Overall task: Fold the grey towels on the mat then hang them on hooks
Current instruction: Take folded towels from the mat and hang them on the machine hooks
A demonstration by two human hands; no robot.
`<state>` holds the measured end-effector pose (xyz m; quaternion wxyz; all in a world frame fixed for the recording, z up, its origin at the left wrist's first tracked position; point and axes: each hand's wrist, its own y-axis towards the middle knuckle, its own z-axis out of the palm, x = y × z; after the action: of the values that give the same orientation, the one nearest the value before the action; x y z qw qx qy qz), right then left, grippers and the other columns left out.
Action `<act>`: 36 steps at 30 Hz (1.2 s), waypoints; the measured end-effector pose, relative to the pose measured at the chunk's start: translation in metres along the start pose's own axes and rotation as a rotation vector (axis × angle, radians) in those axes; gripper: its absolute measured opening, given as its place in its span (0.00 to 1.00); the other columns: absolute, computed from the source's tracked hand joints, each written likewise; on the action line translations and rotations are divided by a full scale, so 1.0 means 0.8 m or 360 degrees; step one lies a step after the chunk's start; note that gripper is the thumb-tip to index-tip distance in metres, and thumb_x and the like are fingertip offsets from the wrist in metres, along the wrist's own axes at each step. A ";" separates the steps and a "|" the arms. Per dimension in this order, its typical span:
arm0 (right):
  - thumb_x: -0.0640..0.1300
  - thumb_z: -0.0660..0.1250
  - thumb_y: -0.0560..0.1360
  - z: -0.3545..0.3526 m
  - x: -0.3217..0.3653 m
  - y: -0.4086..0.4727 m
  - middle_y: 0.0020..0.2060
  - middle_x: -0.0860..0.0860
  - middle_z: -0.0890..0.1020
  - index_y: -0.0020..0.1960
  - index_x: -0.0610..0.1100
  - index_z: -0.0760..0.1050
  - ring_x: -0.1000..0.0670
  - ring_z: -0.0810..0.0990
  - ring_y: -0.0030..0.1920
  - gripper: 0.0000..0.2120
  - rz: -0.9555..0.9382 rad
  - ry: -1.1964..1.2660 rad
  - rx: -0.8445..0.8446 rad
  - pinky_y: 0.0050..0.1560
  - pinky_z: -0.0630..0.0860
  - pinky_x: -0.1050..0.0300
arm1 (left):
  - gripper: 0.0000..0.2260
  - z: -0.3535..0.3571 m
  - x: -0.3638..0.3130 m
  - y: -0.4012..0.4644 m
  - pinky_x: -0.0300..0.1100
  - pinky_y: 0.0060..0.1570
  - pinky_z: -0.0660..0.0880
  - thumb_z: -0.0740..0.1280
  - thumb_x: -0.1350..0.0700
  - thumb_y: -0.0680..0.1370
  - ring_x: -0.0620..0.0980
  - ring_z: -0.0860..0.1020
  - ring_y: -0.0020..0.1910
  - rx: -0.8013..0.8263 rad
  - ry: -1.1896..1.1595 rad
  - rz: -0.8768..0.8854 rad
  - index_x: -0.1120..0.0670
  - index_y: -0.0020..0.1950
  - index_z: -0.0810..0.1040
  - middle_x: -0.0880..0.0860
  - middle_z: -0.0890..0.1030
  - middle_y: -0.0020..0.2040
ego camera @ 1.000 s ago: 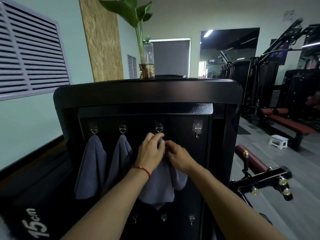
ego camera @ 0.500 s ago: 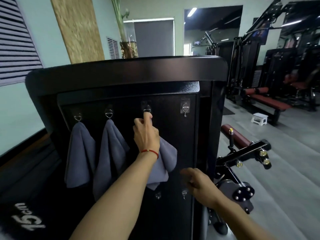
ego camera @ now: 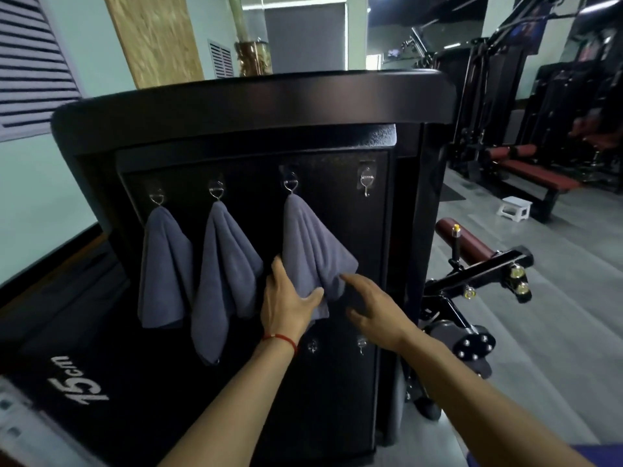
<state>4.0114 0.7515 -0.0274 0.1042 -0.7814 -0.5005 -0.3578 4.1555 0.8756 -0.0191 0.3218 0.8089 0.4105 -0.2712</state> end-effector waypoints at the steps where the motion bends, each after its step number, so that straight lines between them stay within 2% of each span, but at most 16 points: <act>1: 0.39 0.67 0.77 -0.003 -0.006 -0.007 0.77 0.51 0.65 0.80 0.50 0.61 0.51 0.66 0.75 0.33 0.0020 -0.0003 -0.0002 0.73 0.62 0.61 | 0.49 -0.002 0.006 -0.018 0.55 0.63 0.76 0.78 0.42 0.68 0.58 0.71 0.71 -0.0038 0.0056 0.0064 0.51 0.80 0.53 0.58 0.68 0.74; 3: 0.38 0.66 0.78 -0.010 -0.026 -0.025 0.75 0.52 0.66 0.79 0.50 0.63 0.53 0.69 0.71 0.31 0.0073 0.0021 0.0004 0.71 0.68 0.58 | 0.47 -0.002 0.016 -0.057 0.54 0.68 0.71 0.78 0.44 0.68 0.59 0.67 0.73 -0.0253 0.0171 0.0289 0.53 0.80 0.57 0.60 0.65 0.76; 5: 0.37 0.66 0.79 -0.018 -0.058 -0.049 0.72 0.53 0.68 0.77 0.51 0.66 0.55 0.72 0.66 0.29 0.0141 0.0091 0.0026 0.67 0.73 0.58 | 0.38 0.001 0.016 -0.097 0.47 0.70 0.67 0.78 0.50 0.70 0.59 0.69 0.70 -0.0469 0.0174 0.0581 0.57 0.75 0.67 0.60 0.68 0.72; 6: 0.37 0.66 0.79 -0.022 -0.079 -0.064 0.71 0.54 0.70 0.76 0.51 0.67 0.56 0.74 0.65 0.27 0.0183 0.0110 0.0041 0.65 0.74 0.58 | 0.32 0.007 0.013 -0.115 0.44 0.70 0.66 0.77 0.53 0.70 0.58 0.70 0.67 -0.0492 0.0124 0.0686 0.58 0.71 0.72 0.59 0.70 0.69; 9: 0.40 0.66 0.80 -0.030 -0.161 -0.109 0.65 0.55 0.76 0.71 0.52 0.73 0.54 0.78 0.61 0.21 0.0335 0.0081 0.0116 0.64 0.76 0.55 | 0.20 0.050 0.001 -0.160 0.39 0.66 0.68 0.74 0.62 0.71 0.51 0.73 0.62 -0.0216 0.0029 0.0818 0.56 0.63 0.77 0.54 0.73 0.62; 11: 0.40 0.66 0.79 -0.032 -0.224 -0.144 0.59 0.55 0.81 0.65 0.52 0.77 0.52 0.82 0.57 0.17 0.0489 0.0078 0.0147 0.61 0.78 0.51 | 0.19 0.099 -0.008 -0.180 0.39 0.64 0.71 0.73 0.63 0.72 0.48 0.74 0.61 0.0122 -0.0030 0.0696 0.53 0.62 0.76 0.49 0.72 0.61; 13: 0.41 0.66 0.78 -0.030 -0.288 -0.184 0.55 0.54 0.83 0.63 0.51 0.79 0.50 0.82 0.52 0.14 0.0691 0.0091 0.0196 0.58 0.78 0.51 | 0.19 0.160 -0.020 -0.198 0.43 0.61 0.73 0.71 0.62 0.73 0.47 0.74 0.59 0.0438 -0.0017 0.0520 0.50 0.62 0.74 0.47 0.71 0.60; 16: 0.39 0.64 0.79 -0.020 -0.396 -0.257 0.57 0.50 0.83 0.64 0.46 0.79 0.47 0.82 0.55 0.15 0.1017 0.0201 0.0235 0.57 0.76 0.55 | 0.18 0.273 -0.039 -0.233 0.45 0.63 0.72 0.69 0.59 0.75 0.46 0.72 0.61 0.0955 0.0134 0.0307 0.48 0.64 0.72 0.46 0.70 0.61; 18: 0.40 0.63 0.80 -0.008 -0.467 -0.309 0.58 0.48 0.84 0.64 0.45 0.80 0.44 0.82 0.58 0.14 0.1255 0.0274 0.0276 0.58 0.75 0.54 | 0.19 0.350 -0.046 -0.265 0.45 0.64 0.71 0.69 0.58 0.75 0.48 0.73 0.62 0.1260 0.0225 0.0178 0.48 0.65 0.73 0.46 0.71 0.60; 22: 0.49 0.57 0.77 0.041 -0.612 -0.416 0.56 0.42 0.84 0.54 0.48 0.79 0.38 0.81 0.59 0.14 0.1714 0.0340 0.0417 0.48 0.70 0.54 | 0.19 0.495 -0.033 -0.338 0.43 0.65 0.70 0.70 0.56 0.76 0.49 0.74 0.64 0.1793 0.0430 -0.0031 0.49 0.66 0.73 0.47 0.73 0.61; 23: 0.50 0.57 0.77 0.057 -0.644 -0.440 0.57 0.41 0.84 0.56 0.47 0.80 0.38 0.80 0.60 0.16 0.1826 0.0357 0.0429 0.49 0.70 0.54 | 0.18 0.529 -0.026 -0.353 0.42 0.64 0.70 0.70 0.56 0.76 0.49 0.74 0.64 0.1882 0.0472 -0.0072 0.48 0.66 0.73 0.48 0.73 0.62; 26: 0.43 0.63 0.79 0.111 -0.729 -0.503 0.63 0.41 0.82 0.66 0.43 0.78 0.38 0.79 0.64 0.16 0.2107 0.0413 0.0415 0.63 0.74 0.49 | 0.18 0.624 0.000 -0.390 0.39 0.62 0.70 0.69 0.56 0.76 0.47 0.74 0.63 0.2014 0.0548 -0.0286 0.48 0.66 0.73 0.48 0.74 0.63; 30: 0.41 0.65 0.79 0.190 -0.838 -0.553 0.63 0.38 0.80 0.68 0.40 0.76 0.38 0.78 0.65 0.17 0.2305 0.0458 0.0404 0.65 0.71 0.48 | 0.18 0.759 0.046 -0.427 0.42 0.62 0.71 0.70 0.55 0.75 0.49 0.76 0.60 0.2079 0.0620 -0.0309 0.49 0.64 0.75 0.49 0.76 0.59; 36: 0.43 0.64 0.80 0.311 -0.990 -0.573 0.68 0.41 0.77 0.72 0.43 0.71 0.39 0.76 0.67 0.21 0.2168 0.0364 0.0743 0.67 0.71 0.49 | 0.15 0.911 0.117 -0.471 0.39 0.55 0.72 0.68 0.53 0.76 0.46 0.77 0.54 0.2049 0.0538 -0.0375 0.48 0.63 0.76 0.47 0.78 0.57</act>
<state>3.5392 0.5392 -0.8220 0.5193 -0.8347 0.0475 -0.1770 3.7606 0.5511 -0.6679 -0.3248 0.8204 0.2972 -0.3648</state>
